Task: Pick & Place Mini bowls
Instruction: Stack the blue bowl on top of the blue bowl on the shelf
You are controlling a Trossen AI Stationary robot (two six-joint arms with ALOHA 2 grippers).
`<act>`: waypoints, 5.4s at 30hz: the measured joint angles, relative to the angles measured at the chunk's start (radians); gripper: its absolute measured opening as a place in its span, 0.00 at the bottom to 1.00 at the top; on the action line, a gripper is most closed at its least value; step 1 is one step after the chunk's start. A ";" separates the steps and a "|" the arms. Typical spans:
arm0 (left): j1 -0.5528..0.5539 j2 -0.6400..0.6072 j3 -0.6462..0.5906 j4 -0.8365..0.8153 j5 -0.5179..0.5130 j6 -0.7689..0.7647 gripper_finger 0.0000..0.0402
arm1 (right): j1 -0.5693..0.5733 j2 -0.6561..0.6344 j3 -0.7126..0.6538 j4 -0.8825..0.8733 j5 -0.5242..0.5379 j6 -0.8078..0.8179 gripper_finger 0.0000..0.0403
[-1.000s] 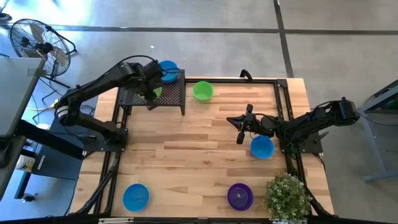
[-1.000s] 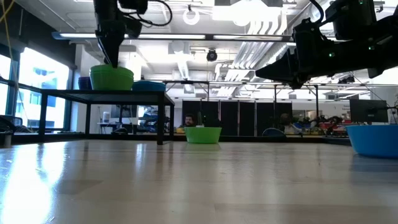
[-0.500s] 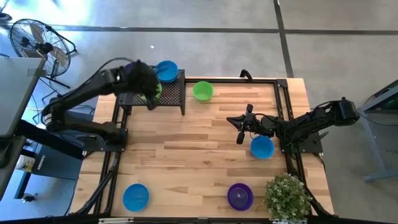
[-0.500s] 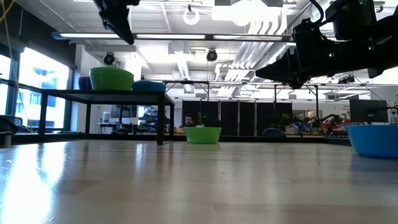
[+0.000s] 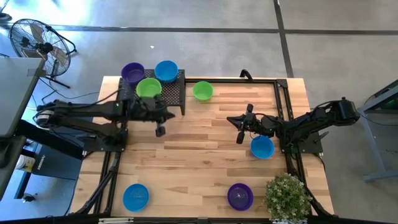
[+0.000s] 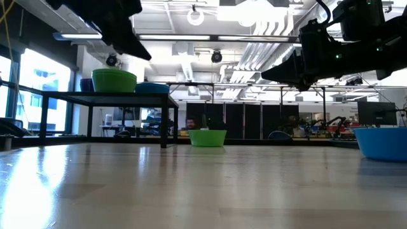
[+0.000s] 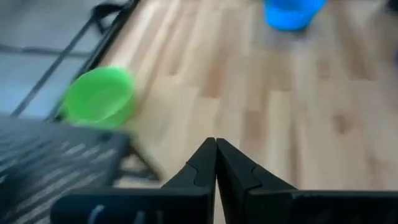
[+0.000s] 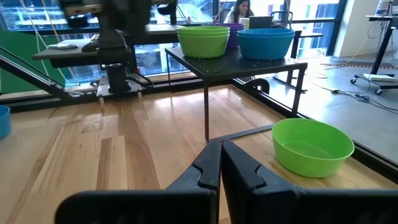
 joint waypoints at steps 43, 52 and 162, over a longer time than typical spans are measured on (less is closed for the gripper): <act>-0.710 0.381 0.234 -0.558 0.296 -0.782 0.28 | 0.000 0.000 0.000 -0.047 0.004 -0.008 0.00; -0.862 0.468 0.234 -0.572 0.298 -0.855 0.40 | 0.000 0.000 0.000 -0.051 0.004 -0.008 0.00; -0.416 0.621 0.198 -0.420 -0.129 -0.514 0.42 | 0.000 0.001 0.000 -0.044 0.007 0.003 0.00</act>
